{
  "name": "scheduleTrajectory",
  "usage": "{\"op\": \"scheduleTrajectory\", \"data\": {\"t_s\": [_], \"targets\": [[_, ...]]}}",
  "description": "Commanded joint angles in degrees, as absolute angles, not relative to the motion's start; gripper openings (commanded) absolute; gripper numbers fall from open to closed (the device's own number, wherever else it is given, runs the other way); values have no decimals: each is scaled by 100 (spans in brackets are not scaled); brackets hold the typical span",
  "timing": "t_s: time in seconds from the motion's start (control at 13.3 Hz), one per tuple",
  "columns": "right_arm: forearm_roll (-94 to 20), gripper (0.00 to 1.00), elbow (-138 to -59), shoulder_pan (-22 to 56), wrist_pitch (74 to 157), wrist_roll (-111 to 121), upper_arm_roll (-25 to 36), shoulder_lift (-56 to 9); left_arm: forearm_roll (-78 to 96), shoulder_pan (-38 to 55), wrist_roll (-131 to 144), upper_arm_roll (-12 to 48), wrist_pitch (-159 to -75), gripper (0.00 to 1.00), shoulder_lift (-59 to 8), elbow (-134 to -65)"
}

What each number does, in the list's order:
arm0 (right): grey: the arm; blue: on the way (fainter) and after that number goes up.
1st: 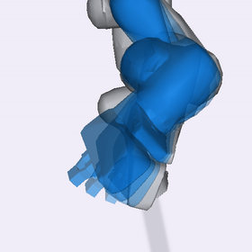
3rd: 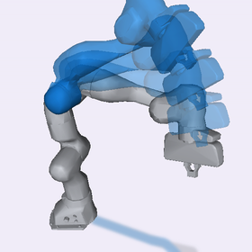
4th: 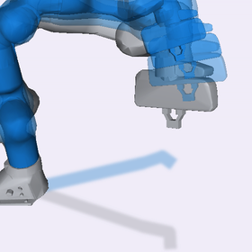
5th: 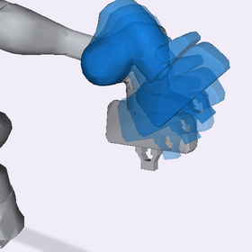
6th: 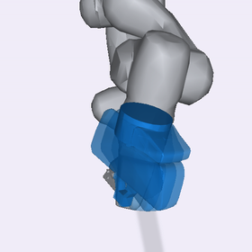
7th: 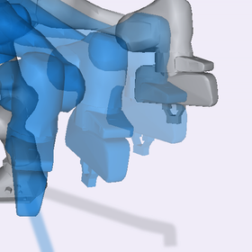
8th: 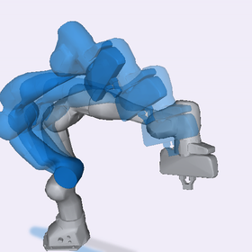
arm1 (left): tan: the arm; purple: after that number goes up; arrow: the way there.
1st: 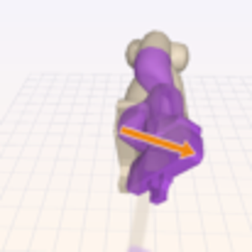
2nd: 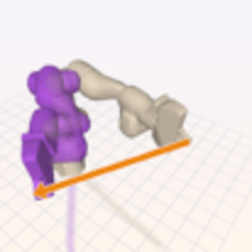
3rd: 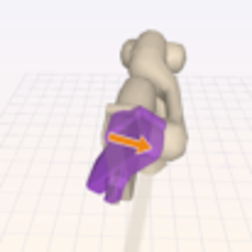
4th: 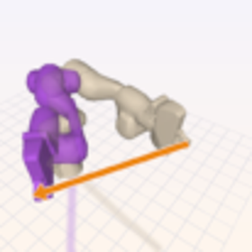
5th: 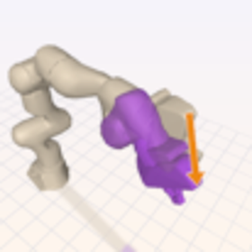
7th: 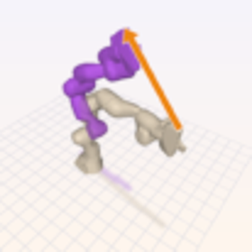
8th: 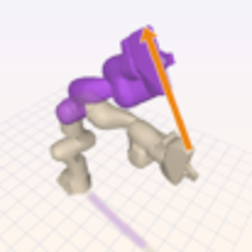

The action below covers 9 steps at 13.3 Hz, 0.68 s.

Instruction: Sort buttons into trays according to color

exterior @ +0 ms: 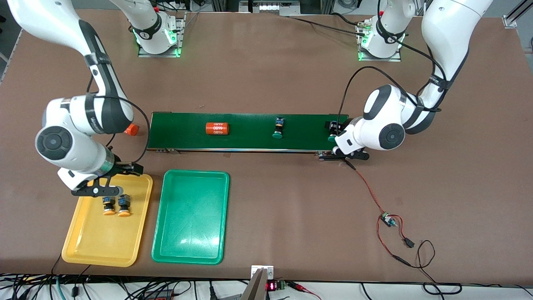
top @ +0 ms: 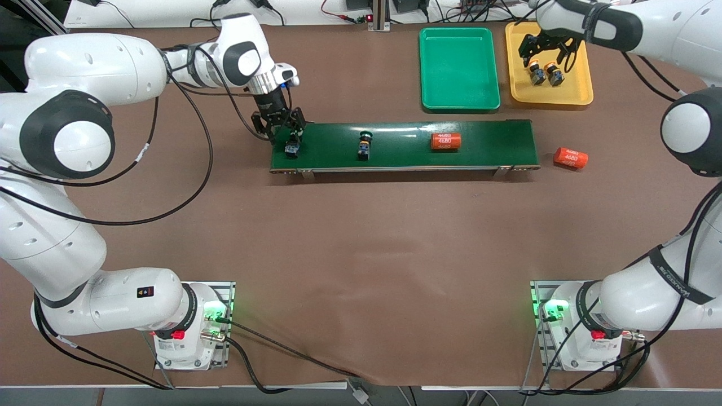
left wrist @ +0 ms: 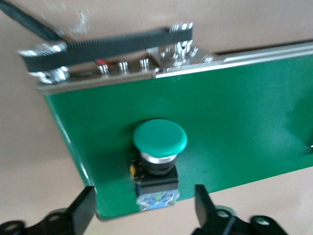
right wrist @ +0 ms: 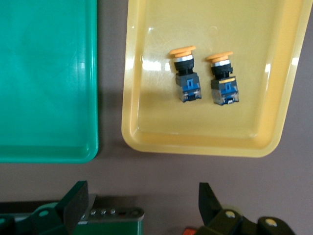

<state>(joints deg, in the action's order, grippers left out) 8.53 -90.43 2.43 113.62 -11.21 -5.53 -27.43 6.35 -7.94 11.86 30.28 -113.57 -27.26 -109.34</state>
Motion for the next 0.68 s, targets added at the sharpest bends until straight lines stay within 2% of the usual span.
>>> {"op": "scheduleTrajectory", "data": {"t_s": [0.0,0.15,0.38,0.53,0.6], "targets": [[537,100,-9281,299,10717,-1213,-562,-2059,651,-1088,1099,3032,-11110,100,-1866,-10969],[282,100,-9290,299,10268,-1248,-589,-1715,642,-1186,1099,2928,-11109,100,-1330,-10977],[281,100,-9456,325,10029,-1493,-598,-1250,-243,-1125,1099,2515,-11109,100,-653,-10978],[281,100,-9440,395,10020,-1547,-598,-1178,-351,-898,916,1989,-10970,100,-274,-10882],[273,100,-9439,404,10002,-1590,-598,-1169,-352,-662,627,1630,-10603,100,-255,-10663]]}}
